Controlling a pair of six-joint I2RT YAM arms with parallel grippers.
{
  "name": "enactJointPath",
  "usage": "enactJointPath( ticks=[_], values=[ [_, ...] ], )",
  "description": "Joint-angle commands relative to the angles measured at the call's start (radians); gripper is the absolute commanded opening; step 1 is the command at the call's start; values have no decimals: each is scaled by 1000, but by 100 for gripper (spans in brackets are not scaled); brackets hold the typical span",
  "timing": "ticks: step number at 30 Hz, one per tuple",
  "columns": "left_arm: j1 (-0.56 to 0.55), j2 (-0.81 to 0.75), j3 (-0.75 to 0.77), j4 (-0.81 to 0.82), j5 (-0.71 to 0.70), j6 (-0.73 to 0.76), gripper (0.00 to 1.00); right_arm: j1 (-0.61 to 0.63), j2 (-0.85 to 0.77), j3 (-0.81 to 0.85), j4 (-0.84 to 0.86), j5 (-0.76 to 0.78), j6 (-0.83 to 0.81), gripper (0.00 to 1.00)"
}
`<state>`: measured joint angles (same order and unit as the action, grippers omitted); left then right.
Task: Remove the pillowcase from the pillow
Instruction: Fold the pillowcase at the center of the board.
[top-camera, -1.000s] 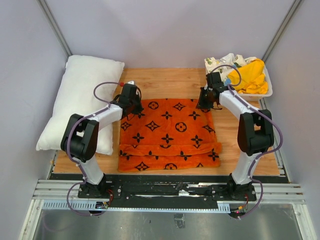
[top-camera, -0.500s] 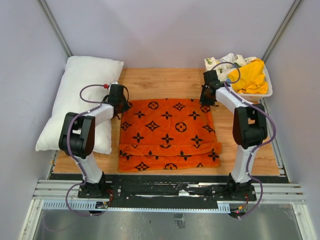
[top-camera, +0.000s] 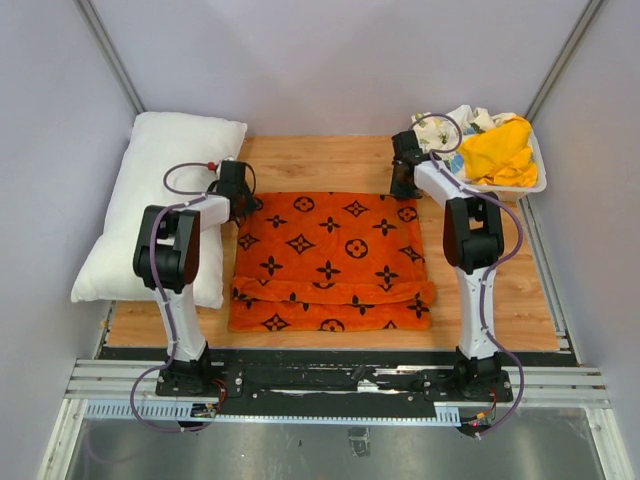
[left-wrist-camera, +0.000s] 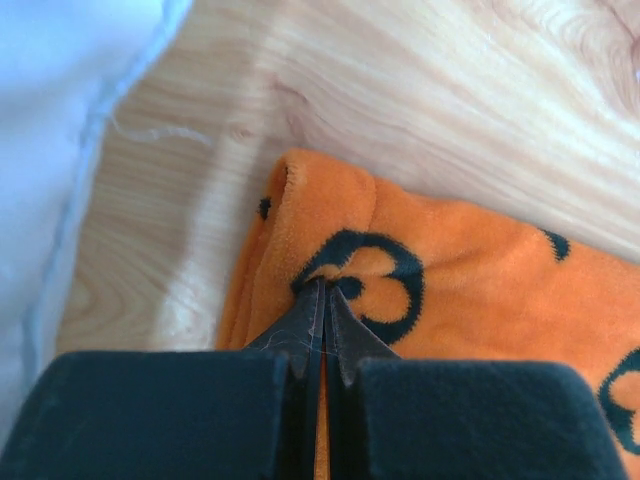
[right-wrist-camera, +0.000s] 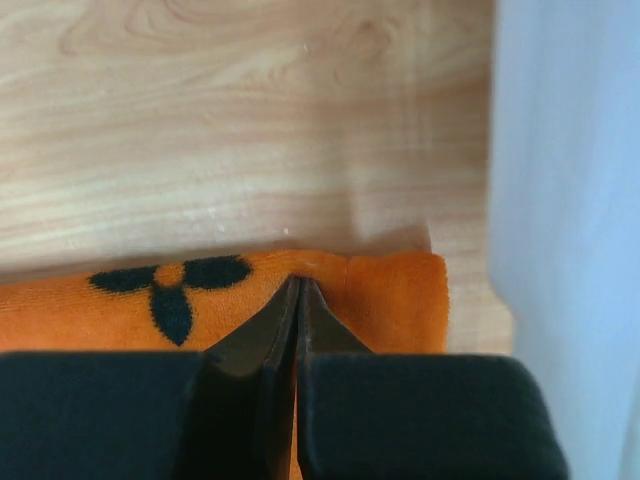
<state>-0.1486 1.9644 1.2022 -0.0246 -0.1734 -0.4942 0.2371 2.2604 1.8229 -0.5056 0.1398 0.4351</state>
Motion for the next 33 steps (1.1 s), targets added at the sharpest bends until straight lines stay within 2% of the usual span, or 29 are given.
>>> enactJointPath(
  ticks=[1,5,10,16,18,20,22,25,28,33],
  values=[
    [18,50,82,-26,9,22,0,7,86,118,-63,44,-71,1],
    [18,111,193,-66,38,29,0,3,167,283,-76,28,-132,1],
    [16,160,277,-97,74,14,0,-15,277,512,-118,-73,-175,1],
    [-1,169,306,-122,80,7,0,-49,322,652,-123,-196,-204,1],
    [-3,145,284,-114,75,9,0,-47,242,580,-103,-200,-215,5],
    [-3,115,254,-91,66,14,0,-40,113,419,-32,-178,-214,16],
    [-3,89,234,-83,60,18,0,-32,-24,259,25,-145,-188,19],
    [-6,53,217,-86,61,21,0,-30,-107,168,-32,-113,-98,17],
    [-14,11,187,-81,51,23,0,-29,-132,107,-98,-93,-31,9],
    [-23,-44,118,-57,45,21,0,-2,-142,-12,-91,-75,-6,3]
  ],
)
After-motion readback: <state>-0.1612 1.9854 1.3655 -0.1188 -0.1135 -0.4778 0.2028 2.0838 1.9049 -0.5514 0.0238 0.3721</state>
